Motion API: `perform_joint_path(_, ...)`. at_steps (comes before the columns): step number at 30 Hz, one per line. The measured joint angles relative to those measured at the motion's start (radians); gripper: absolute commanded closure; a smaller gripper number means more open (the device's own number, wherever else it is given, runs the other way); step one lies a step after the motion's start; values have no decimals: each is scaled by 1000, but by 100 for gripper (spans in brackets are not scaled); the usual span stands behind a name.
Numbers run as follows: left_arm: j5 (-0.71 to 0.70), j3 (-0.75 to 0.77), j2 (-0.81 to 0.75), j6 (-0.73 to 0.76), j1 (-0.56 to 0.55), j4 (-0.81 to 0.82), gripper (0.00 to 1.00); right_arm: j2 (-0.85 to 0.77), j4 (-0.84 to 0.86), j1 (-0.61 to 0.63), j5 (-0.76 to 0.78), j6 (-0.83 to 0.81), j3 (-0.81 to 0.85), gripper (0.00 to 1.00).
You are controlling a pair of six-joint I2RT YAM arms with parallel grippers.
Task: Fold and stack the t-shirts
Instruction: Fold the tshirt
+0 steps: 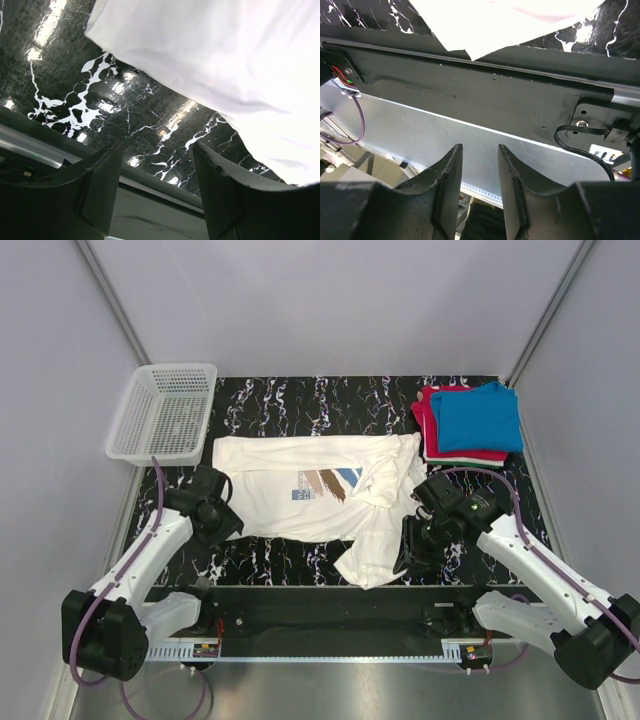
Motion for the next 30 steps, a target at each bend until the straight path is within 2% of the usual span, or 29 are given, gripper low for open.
perform_joint_path(7,-39,-18,35,-77,12,-17,38,72,-3,1,47,-25,26,59)
perform_joint_path(19,-130,-93,-50,-241,83,-82,40,92,-41,1,63,-72,97,59)
perform_joint_path(30,-156,-102,27,-286,84,-72,39,164,-58,1,72,-135,141,59)
